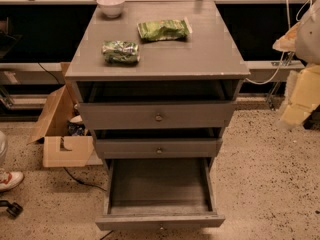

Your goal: Place green can into bottom drawer

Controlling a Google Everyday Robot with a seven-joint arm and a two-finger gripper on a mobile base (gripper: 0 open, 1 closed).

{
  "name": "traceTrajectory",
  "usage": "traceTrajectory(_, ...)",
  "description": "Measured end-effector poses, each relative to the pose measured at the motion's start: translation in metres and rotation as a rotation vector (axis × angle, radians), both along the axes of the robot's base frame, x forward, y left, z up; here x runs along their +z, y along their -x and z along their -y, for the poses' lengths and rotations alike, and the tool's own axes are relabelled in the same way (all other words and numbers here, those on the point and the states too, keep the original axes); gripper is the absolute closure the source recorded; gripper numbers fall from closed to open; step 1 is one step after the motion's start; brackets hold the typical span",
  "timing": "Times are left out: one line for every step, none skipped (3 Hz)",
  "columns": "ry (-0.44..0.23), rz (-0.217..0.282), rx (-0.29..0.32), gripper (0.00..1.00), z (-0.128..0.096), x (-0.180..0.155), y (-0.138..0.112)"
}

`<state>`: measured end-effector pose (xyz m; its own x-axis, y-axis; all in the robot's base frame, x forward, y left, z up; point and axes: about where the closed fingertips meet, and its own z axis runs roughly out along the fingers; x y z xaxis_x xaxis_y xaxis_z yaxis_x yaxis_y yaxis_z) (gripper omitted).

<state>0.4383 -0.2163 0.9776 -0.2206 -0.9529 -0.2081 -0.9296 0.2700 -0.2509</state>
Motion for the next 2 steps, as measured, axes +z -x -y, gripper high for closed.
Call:
traceTrajectory(0.000, 0.000, 0.000, 0.00, 0.000, 0.000, 0.000)
traceTrajectory(-0.116, 0.008, 0.048, 0.00, -0.028, -0.016, -0.038)
